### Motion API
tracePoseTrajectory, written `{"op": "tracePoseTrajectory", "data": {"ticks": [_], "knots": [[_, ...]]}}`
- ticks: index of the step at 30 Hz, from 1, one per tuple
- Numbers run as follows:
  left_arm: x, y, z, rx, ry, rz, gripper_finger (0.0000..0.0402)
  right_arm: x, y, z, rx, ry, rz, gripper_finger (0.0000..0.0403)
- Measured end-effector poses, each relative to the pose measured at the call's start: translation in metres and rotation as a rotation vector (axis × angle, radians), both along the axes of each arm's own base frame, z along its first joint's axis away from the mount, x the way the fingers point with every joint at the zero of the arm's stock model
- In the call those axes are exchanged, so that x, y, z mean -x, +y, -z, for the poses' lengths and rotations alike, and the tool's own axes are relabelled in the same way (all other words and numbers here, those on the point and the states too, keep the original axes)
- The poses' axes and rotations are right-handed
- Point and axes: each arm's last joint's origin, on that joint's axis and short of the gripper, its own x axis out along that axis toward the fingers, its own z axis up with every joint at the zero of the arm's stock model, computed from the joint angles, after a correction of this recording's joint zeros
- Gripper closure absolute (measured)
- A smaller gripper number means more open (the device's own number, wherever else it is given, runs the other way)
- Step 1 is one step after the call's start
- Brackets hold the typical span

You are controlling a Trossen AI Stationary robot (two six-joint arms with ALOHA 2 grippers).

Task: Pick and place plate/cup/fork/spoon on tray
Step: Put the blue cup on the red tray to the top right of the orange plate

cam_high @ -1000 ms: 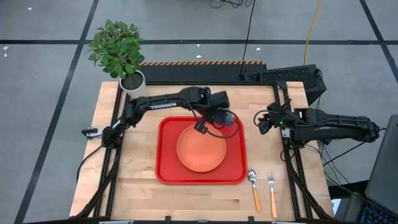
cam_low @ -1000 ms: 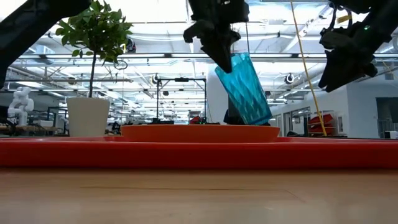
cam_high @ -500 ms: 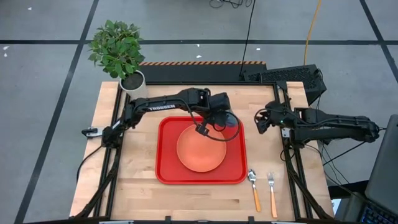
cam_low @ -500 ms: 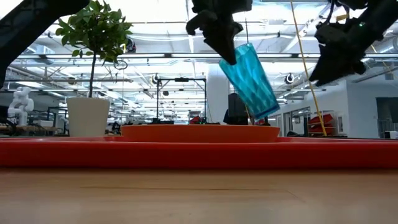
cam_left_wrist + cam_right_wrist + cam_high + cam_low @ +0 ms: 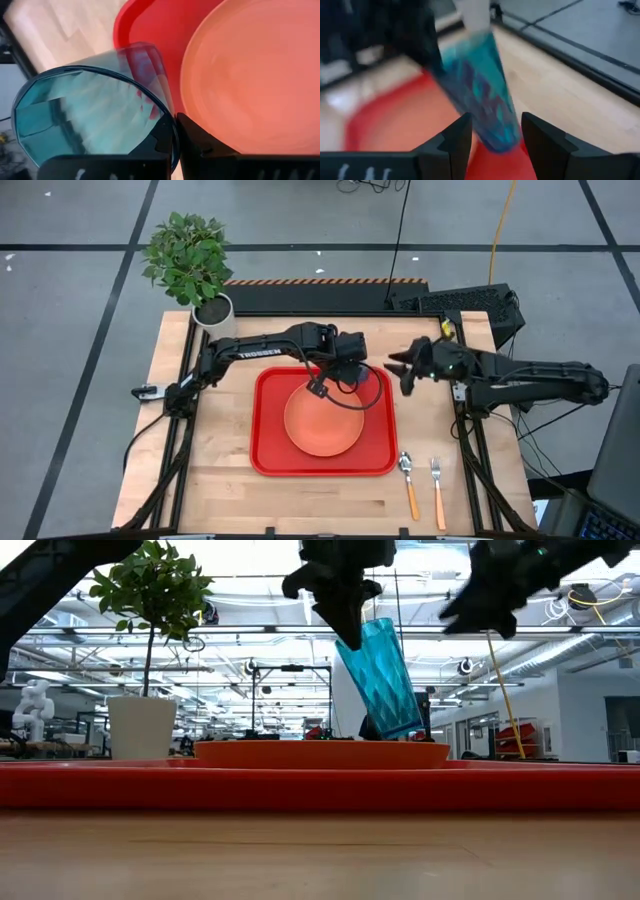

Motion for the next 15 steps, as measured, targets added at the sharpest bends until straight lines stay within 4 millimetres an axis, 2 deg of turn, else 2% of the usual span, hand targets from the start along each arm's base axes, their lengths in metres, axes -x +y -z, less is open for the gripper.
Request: {"op": "tracePoseTrajectory", "data": {"ticks": [4,8,12,15], "knots": [[0.000,0.004,0.000,-0.026,0.000,0.002,0.0394,-0.001,0.000,-0.017,-0.024,-0.074,-0.035,0.0239],[0.002,0.017,0.000,-0.094,0.018,-0.012,0.0394,-0.003,0.000,-0.017,-0.046,-0.077,-0.027,0.0238],[0.006,0.038,-0.001,-0.188,0.040,-0.065,0.0394,-0.010,0.002,-0.005,-0.075,-0.064,-0.028,0.0239],[0.014,0.065,0.000,-0.184,0.070,-0.134,0.0394,-0.016,0.003,0.012,-0.078,-0.052,-0.034,0.0239]]}}
